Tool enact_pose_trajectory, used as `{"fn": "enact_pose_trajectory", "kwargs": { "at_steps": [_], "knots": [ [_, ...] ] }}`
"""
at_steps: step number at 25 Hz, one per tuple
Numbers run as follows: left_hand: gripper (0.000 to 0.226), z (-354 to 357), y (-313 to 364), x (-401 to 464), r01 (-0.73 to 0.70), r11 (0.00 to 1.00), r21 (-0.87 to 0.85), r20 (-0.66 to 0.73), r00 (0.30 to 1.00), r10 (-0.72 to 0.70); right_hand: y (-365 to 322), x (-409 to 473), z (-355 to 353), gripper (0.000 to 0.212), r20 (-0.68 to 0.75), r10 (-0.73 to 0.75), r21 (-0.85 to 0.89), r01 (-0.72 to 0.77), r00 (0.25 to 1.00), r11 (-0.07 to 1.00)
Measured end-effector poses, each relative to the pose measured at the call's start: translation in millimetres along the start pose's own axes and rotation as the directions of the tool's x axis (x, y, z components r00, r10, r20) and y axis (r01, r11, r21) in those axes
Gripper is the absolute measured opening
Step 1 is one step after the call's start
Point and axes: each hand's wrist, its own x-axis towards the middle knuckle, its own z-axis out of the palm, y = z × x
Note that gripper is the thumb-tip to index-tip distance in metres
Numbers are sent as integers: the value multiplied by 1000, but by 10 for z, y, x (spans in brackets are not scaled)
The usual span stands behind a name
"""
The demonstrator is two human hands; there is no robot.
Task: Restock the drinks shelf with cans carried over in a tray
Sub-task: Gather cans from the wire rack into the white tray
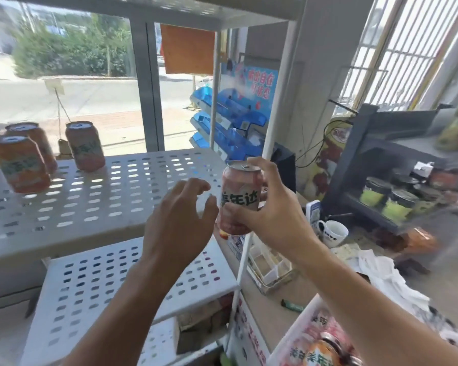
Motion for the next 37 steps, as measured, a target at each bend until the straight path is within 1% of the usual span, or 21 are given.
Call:
{"fn": "enact_pose_trajectory", "kwargs": {
  "at_steps": [3,8,11,14,17,19,22,24,26,28,30,31,34,37],
  "knots": [
    [24,240,282,-131,-37,999,-35,65,997,39,207,-307,-328,77,-53,77,-14,-78,996,997],
    [24,698,678,-486,-115,989,-88,182,975,130,605,-939,-797,76,-125,187,-56,-195,974,979],
    [20,919,854,-686,-134,982,-136,258,952,166,790,-1272,-983,79,-168,274,-43,-285,947,958],
    [21,1120,1031,-870,-164,973,-164,302,930,208,979,-1594,-1150,79,-236,371,-42,-391,898,919],
    [21,1303,1171,-1038,-200,959,-200,355,898,261,1162,-1887,-1263,84,-296,478,-29,-508,827,861],
    [21,1435,1237,-1139,-219,955,-202,401,871,284,1268,-2054,-1298,84,-325,547,-20,-584,771,811],
    [24,1612,1325,-1330,-226,953,-200,465,834,295,1458,-2336,-1310,74,-344,643,-19,-690,684,723],
    [26,1709,1374,-1491,-249,949,-195,518,795,315,1603,-2563,-1291,64,-324,706,-2,-747,630,665],
    [27,1802,1399,-1634,-279,943,-183,574,748,333,1739,-2785,-1237,58,-288,784,9,-817,550,577],
    [24,1885,1403,-1735,-292,941,-170,618,713,332,1877,-2967,-1145,62,-248,853,32,-876,460,482],
    [22,1965,1409,-1821,-312,937,-157,647,685,336,2035,-3138,-1036,77,-252,894,34,-920,370,390],
    [22,1990,1408,-1859,-322,934,-155,654,675,341,2094,-3208,-985,79,-252,905,25,-933,342,359],
    [22,2041,1395,-1938,-331,931,-154,660,667,346,2201,-3328,-874,67,-213,929,71,-943,303,324],
    [24,2059,1367,-1991,-334,932,-139,675,657,336,2295,-3357,-845,57,-239,930,73,-950,278,303]
  ]
}}
